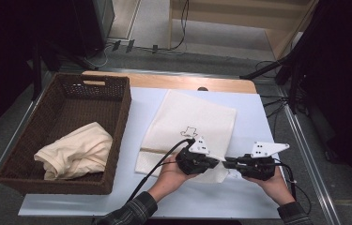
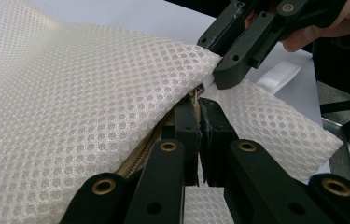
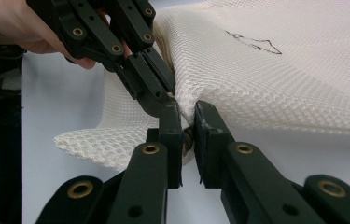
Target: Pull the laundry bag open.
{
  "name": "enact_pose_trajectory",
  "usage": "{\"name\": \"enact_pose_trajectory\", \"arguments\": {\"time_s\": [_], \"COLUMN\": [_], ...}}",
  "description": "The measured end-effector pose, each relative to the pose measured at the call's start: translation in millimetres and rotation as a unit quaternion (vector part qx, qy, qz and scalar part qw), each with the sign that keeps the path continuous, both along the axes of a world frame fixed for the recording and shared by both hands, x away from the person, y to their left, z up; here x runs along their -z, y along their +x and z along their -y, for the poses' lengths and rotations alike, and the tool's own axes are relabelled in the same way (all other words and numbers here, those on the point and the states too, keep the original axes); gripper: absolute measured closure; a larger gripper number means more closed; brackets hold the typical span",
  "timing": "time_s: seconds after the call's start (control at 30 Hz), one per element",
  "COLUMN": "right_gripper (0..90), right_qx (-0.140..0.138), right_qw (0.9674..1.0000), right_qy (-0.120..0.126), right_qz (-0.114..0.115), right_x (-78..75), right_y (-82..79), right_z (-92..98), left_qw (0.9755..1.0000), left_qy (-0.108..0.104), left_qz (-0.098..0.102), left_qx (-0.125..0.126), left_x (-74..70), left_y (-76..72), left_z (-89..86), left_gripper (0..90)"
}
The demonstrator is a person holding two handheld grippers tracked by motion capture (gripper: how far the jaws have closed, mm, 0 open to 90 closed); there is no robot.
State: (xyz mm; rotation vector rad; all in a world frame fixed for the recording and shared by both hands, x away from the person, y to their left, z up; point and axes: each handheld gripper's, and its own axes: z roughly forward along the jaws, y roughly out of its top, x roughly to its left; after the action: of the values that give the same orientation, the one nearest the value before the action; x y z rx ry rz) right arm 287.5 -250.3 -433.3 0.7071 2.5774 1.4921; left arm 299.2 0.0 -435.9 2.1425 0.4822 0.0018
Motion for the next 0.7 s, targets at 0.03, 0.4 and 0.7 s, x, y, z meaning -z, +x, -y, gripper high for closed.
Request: {"name": "enact_pose_trajectory", "arguments": {"time_s": [0.03,0.4,0.7], "right_gripper": [83.4,83.9,84.2], "right_qx": [0.000,-0.004,-0.005], "right_qw": [1.0000,0.9999,0.9994], "right_qy": [0.000,-0.017,-0.033], "right_qz": [0.000,0.002,0.003], "right_x": [0.0,1.7,3.9], "right_y": [0.0,-2.3,-3.7], "right_z": [0.0,-2.5,-6.1], "left_qw": [1.0000,0.9998,0.9995], "left_qy": [0.001,0.018,0.029], "left_qz": [-0.001,-0.007,-0.015], "left_qx": [0.000,0.003,0.001], "left_x": [0.1,0.1,3.3], "left_y": [-0.3,-2.2,-2.6], "left_z": [-0.1,-0.2,-0.7], "left_gripper": [87.8,87.9,88.1]}}
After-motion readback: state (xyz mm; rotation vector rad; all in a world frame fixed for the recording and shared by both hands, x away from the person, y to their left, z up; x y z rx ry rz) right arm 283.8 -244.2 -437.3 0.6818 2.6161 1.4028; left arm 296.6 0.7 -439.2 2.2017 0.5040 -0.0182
